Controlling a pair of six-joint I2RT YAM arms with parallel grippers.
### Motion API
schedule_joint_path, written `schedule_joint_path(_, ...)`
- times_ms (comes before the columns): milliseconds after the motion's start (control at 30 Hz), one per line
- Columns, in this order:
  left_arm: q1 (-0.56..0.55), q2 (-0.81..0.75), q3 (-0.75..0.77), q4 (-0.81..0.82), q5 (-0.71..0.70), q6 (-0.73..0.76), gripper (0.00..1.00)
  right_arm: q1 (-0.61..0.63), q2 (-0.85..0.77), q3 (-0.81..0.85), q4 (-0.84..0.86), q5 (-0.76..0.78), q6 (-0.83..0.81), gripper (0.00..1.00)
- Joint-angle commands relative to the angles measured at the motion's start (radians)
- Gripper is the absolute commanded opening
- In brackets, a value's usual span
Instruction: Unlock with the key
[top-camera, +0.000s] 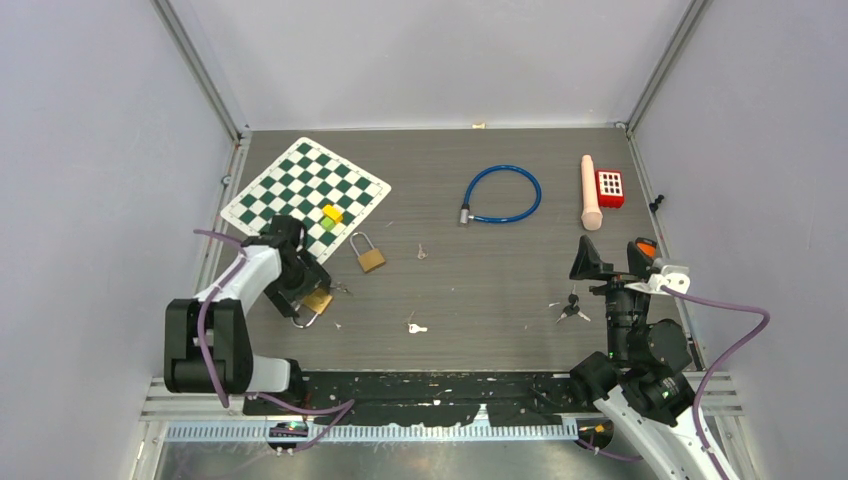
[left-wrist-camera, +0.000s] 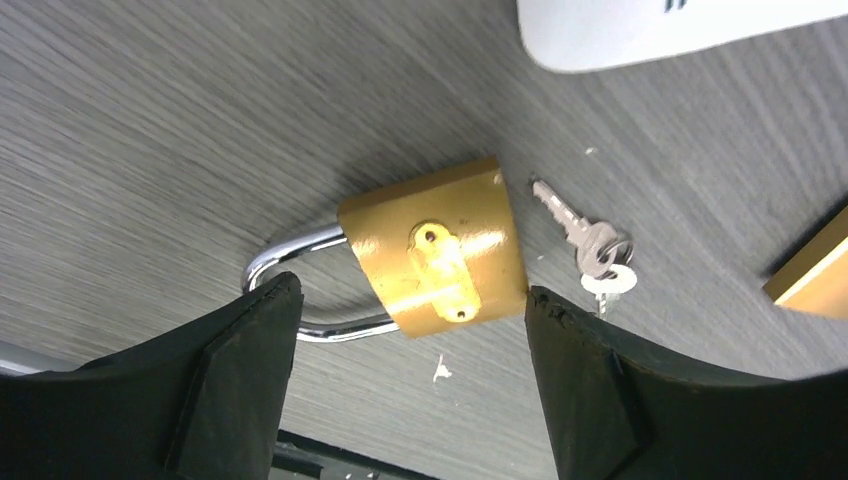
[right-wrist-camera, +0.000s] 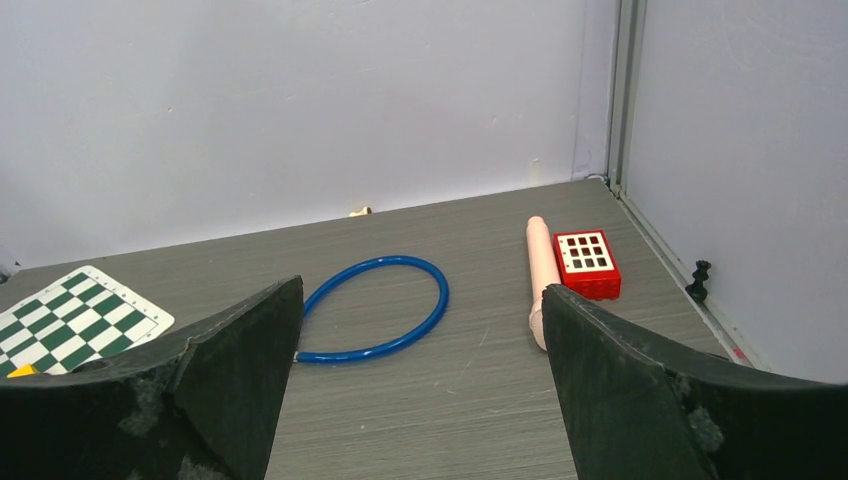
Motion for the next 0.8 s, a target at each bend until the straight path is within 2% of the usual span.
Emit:
schedule_joint_path(0,-0.026,0.035,0.062,-0.001,-0.131,-0.045,0.81,0.007,-0.171,0.026,0.004,-0.012,0.003,0.96)
schedule_joint_path(167,-0.072,0.108,0.103,0.017,-0.137,-0.08,0.79,0.006,-0.164,0.028,0.001,-0.014,0.001,0.95)
schedule_joint_path(367,-0.097,0.129,0.103,0.01,-0.144,-0.115,0.66,0.005,-0.16,0.029,-0.001,-0.012,0.0,0.96)
schedule_joint_path(467,-0.102,0.112,0.081,0.006,-0.141,-0.116,0.56,0.005,-0.161,0.029,-0.001,-0.01,0.0,0.96)
schedule_joint_path(633,-0.112,0.013,0.03,-0.021,-0.152,-0.102,0.3,0.005,-0.163,0.029,-0.001,-0.009,0.0,0.95)
schedule_joint_path(767,-0.164,-0.083,0.065,-0.093,-0.215,-0.024,0.19,0.005,-0.161,0.029,-0.001,-0.018,0.002,0.96)
